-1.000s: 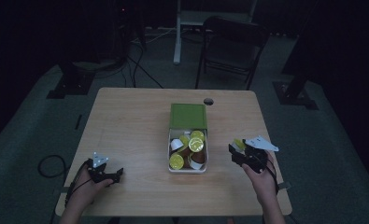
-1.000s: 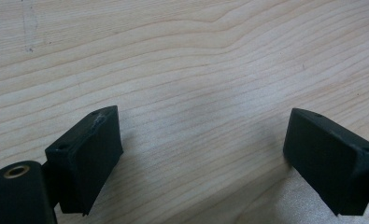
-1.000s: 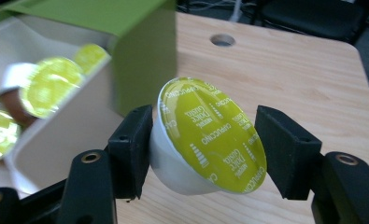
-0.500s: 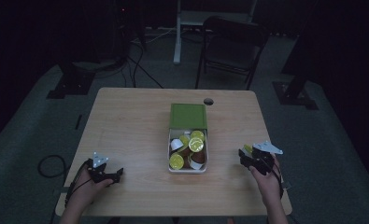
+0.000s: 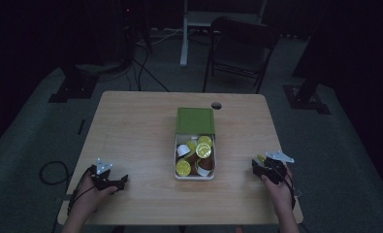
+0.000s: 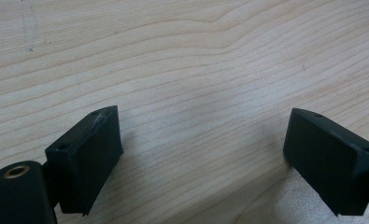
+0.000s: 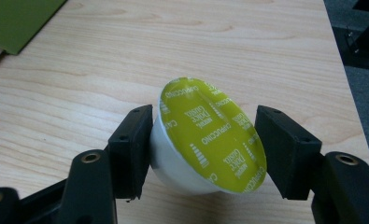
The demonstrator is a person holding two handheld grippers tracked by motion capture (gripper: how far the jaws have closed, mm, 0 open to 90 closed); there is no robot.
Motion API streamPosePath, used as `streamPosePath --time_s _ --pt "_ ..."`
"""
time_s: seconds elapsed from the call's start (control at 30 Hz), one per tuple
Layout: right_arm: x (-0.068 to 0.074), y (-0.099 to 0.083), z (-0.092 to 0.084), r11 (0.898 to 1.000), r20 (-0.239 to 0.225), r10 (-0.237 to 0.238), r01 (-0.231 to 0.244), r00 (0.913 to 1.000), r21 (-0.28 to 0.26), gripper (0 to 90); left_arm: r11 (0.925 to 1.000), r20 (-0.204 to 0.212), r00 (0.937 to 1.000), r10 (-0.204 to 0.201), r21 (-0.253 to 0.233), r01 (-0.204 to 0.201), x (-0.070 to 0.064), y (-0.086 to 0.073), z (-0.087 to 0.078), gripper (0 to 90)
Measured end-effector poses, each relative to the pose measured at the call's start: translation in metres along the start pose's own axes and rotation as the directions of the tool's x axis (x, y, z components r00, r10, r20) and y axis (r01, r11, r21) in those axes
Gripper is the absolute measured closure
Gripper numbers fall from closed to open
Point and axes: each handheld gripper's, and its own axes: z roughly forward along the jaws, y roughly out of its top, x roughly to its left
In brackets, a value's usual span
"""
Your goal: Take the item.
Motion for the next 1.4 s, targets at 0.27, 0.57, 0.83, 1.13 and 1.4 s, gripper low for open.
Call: streamPosePath --time_s 0.27,0.57,0.83,1.13,1.4 --pt "-0.005 -0.006 0.004 1.000 0.013 0.012 -0.012 0.9998 0.018 38.6 1.0000 0.000 1.0000 0.000 0.000 0.000 0.000 0.000 0.000 11.7" --pt "-0.007 -0.010 0.010 0.999 0.022 0.009 -0.010 0.9997 0.041 38.6 1.0000 0.000 1.0000 0.000 0.000 0.000 0.000 0.000 0.000 11.8" --pt "-0.009 -0.014 0.014 0.998 0.026 0.016 -0.018 0.9995 0.057 38.5 1.0000 0.000 1.0000 0.000 0.000 0.000 0.000 0.000 0.000 11.8" --pt "-0.010 -0.015 0.015 0.998 0.011 0.033 -0.033 0.9994 0.060 35.7 1.0000 0.000 1.0000 0.000 0.000 0.000 0.000 0.000 0.000 11.8" --pt "-0.004 -0.007 0.005 1.000 -0.006 0.028 -0.028 0.9996 0.014 27.9 1.0000 0.000 1.0000 0.000 0.000 0.000 0.000 0.000 0.000 11.8"
